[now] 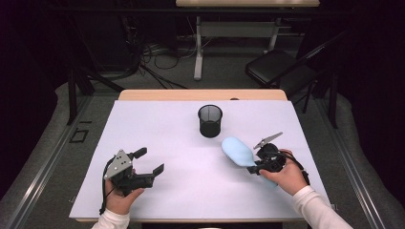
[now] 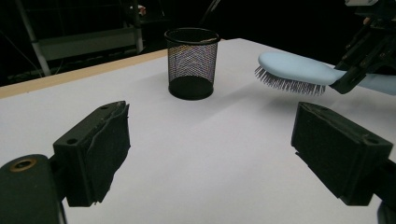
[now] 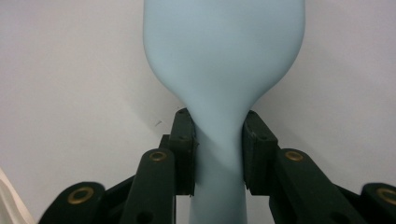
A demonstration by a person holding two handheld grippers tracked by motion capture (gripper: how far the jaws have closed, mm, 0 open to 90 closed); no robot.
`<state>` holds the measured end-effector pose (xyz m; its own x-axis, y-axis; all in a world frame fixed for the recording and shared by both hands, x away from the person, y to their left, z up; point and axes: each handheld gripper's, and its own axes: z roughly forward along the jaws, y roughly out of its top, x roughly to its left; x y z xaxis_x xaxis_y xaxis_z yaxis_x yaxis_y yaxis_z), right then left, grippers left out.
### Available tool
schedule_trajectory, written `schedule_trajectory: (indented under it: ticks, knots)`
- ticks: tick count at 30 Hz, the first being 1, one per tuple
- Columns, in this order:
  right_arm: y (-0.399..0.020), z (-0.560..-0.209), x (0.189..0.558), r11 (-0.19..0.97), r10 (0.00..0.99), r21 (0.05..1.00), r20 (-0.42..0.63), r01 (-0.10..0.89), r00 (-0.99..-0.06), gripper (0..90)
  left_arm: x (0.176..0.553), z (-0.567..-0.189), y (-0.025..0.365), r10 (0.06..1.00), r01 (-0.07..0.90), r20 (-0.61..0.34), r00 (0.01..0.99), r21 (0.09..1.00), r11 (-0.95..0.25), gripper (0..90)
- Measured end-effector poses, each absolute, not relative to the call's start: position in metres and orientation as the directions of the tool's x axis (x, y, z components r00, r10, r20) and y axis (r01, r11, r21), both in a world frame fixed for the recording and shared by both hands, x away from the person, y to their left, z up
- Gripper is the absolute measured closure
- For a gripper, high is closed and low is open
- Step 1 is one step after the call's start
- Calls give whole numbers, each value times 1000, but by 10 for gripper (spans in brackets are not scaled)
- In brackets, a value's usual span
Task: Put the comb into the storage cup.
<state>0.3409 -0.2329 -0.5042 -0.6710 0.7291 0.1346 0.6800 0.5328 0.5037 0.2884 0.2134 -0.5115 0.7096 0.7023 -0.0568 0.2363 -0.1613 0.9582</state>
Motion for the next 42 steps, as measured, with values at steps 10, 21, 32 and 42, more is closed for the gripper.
schedule_trajectory:
  ticks: [10, 21, 32, 42]
  knots:
    - [-231, -501, 339, 498, 717, 559, 165, 663, -677, 691, 289, -512, 213, 703, 239, -57, 709, 957, -163, 117]
    - [-224, -492, 334, 451, 703, 628, 188, 634, -686, 692, 289, -512, 212, 703, 248, -63, 708, 955, -163, 117]
    - [-221, -485, 334, 392, 695, 691, 210, 607, -687, 692, 290, -513, 212, 703, 252, -68, 708, 954, -162, 117]
    - [-212, -481, 333, 374, 685, 751, 173, 545, -708, 693, 290, -513, 213, 704, 253, -69, 707, 954, -161, 117]
